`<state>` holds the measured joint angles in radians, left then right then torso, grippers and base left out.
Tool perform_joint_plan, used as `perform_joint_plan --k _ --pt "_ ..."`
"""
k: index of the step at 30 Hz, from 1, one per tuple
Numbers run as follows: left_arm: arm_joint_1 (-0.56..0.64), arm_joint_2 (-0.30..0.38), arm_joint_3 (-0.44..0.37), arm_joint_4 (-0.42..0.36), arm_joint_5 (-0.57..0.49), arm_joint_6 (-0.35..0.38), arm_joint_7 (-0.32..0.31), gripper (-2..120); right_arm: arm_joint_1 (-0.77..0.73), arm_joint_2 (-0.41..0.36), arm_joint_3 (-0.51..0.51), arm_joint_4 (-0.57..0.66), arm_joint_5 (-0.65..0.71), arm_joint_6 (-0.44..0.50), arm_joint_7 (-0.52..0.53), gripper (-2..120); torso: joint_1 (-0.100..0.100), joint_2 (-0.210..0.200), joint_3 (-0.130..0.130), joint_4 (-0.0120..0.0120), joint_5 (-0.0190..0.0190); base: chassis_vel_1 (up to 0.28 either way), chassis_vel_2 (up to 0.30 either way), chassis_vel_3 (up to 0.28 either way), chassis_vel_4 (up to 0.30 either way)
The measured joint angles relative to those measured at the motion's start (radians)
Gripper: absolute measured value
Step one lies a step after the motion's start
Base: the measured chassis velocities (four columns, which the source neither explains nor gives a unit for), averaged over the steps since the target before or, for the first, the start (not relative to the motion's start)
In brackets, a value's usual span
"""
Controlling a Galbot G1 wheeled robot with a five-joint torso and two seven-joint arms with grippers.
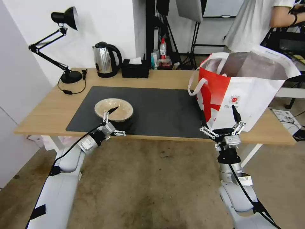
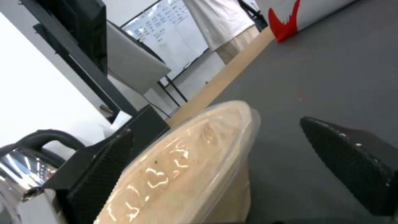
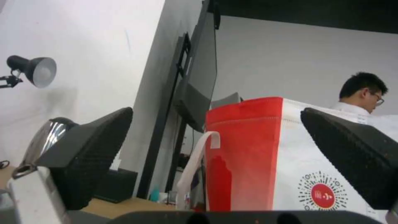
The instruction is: Pick up the trash from the table and place it into the takeout bag.
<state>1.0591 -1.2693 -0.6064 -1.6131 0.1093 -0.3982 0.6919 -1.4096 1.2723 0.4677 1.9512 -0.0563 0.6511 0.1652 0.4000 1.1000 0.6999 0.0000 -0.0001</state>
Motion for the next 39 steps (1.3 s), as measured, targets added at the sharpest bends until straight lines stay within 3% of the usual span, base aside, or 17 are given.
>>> perform_joint_plan --k 20,39 --pt "-0.005 0.015 -0.037 0.046 -0.008 -0.002 0.002 100 -0.008 0.0 -0.002 0.001 0.001 -0.001 0.0 100 0.0 0.0 0.0 0.0 0.0 0.0 0.0 0.0 0.0" --pt "-0.073 0.041 -0.008 0.119 -0.033 0.0 -0.008 100 -0.009 0.01 0.0 -0.002 0.0 0.0 0.0 100 0.0 0.0 0.0 0.0 0.0001 0.0 0.0 0.0 0.0"
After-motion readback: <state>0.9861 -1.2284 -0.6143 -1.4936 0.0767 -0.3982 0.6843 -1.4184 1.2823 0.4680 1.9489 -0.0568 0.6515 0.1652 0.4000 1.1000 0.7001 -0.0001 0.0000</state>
